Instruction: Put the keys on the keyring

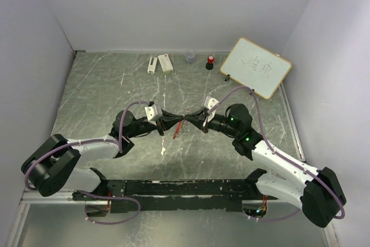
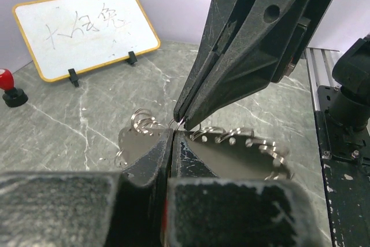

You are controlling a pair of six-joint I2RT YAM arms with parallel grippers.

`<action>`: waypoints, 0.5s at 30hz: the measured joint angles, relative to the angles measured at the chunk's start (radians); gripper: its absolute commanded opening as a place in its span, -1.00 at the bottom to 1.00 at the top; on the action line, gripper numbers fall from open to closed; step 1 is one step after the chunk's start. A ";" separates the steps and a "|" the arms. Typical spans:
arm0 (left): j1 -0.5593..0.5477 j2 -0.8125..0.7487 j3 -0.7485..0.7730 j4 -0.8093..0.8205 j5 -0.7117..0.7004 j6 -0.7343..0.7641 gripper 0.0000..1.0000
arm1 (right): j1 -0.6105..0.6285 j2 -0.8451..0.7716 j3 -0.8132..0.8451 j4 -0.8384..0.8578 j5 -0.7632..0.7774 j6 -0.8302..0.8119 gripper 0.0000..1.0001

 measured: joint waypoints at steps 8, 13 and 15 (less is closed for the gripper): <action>0.000 -0.047 -0.008 -0.024 -0.035 0.002 -0.86 | 0.003 -0.057 -0.017 0.028 0.083 0.056 0.09; 0.000 -0.086 -0.010 -0.078 -0.087 0.019 -0.87 | 0.003 -0.138 -0.051 0.044 0.174 0.092 0.18; 0.000 -0.098 -0.010 -0.092 -0.097 0.025 -0.87 | 0.003 -0.168 -0.061 0.047 0.225 0.109 0.18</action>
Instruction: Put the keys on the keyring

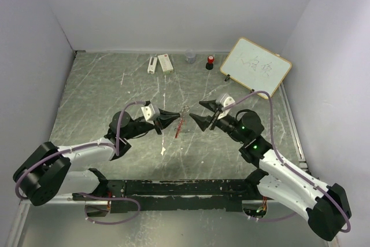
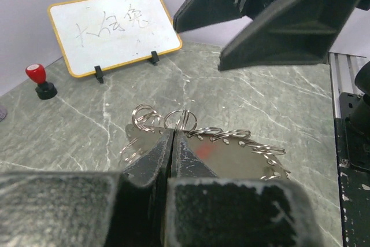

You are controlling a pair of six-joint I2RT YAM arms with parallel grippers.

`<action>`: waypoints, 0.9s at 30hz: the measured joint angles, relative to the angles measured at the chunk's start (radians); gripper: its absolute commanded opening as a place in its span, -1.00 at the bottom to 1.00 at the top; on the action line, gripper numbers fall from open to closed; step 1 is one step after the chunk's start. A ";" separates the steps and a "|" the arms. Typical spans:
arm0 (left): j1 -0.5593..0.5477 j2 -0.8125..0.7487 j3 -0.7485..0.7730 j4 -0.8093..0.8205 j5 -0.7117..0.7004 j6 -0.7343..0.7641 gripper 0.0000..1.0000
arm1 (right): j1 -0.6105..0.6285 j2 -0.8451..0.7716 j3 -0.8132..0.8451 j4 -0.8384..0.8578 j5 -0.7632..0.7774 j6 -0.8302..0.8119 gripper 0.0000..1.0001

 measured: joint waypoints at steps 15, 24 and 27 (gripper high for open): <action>0.000 -0.023 -0.063 0.097 -0.008 0.031 -0.87 | -0.001 0.062 0.005 -0.045 0.093 0.048 -0.14; 0.000 0.013 -0.060 0.159 0.040 0.023 -0.87 | -0.001 0.064 0.003 0.000 -0.038 0.057 -0.15; 0.000 0.029 -0.045 0.166 0.061 0.023 -0.87 | -0.001 0.071 0.003 0.012 -0.101 0.056 -0.17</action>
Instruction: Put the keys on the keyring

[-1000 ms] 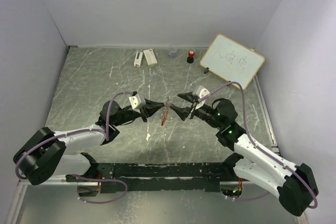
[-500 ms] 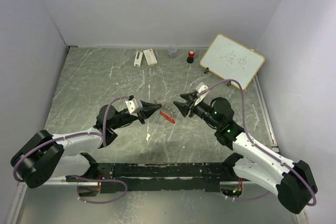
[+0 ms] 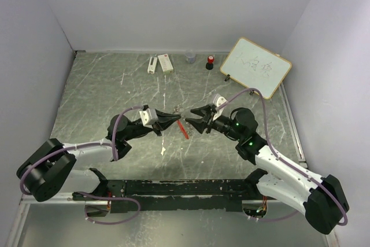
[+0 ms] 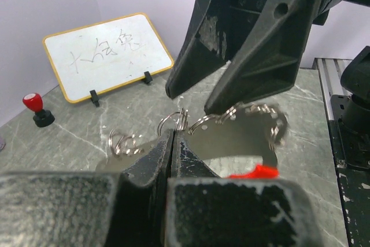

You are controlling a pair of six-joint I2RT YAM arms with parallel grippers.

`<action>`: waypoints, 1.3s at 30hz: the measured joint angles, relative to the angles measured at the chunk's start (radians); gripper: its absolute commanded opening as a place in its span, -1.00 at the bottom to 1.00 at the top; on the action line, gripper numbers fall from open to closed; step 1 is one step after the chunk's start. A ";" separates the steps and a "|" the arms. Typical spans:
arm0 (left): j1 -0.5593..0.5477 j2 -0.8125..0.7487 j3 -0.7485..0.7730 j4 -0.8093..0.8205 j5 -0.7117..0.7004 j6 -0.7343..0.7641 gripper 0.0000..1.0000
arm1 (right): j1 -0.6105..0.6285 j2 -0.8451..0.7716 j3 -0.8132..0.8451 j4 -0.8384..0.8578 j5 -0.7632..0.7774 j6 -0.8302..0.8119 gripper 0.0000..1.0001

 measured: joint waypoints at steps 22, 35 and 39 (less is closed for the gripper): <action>0.011 0.114 0.032 0.235 0.146 -0.159 -0.87 | 0.001 0.019 -0.001 -0.041 0.006 -0.008 -0.96; 0.046 0.193 0.049 0.342 0.261 -0.332 -0.87 | 0.001 -0.105 -0.026 -0.042 0.158 -0.007 -0.73; 0.070 0.261 0.066 0.342 0.308 -0.407 -0.87 | 0.001 -0.106 -0.026 -0.058 0.163 -0.008 -0.57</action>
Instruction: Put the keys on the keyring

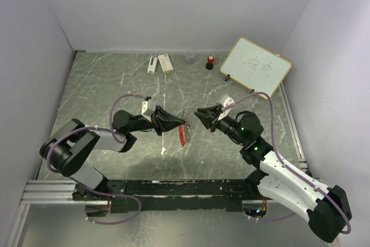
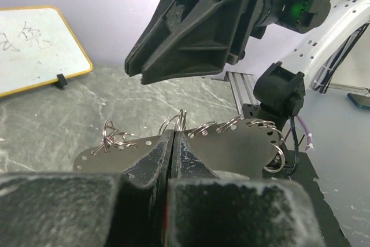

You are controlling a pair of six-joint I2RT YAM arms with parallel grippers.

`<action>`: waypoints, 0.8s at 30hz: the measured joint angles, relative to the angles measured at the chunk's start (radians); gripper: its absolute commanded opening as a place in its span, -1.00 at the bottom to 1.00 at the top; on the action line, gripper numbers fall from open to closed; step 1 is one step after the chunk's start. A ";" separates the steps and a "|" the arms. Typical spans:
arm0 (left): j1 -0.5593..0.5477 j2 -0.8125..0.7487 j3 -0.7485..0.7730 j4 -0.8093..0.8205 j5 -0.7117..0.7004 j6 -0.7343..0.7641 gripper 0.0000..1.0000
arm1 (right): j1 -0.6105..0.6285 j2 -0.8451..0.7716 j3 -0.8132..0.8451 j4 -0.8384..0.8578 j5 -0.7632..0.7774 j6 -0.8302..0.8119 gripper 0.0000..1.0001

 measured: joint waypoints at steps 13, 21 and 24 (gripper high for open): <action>0.030 0.024 0.089 0.001 0.089 -0.074 -0.87 | 0.000 -0.025 -0.006 -0.024 -0.048 0.003 -0.53; 0.040 0.052 0.165 0.002 0.144 -0.108 -0.87 | 0.000 -0.026 -0.033 -0.023 -0.099 0.020 -0.54; 0.050 0.070 0.195 0.002 0.162 -0.121 -0.87 | 0.002 -0.026 -0.033 -0.016 -0.115 0.031 -0.54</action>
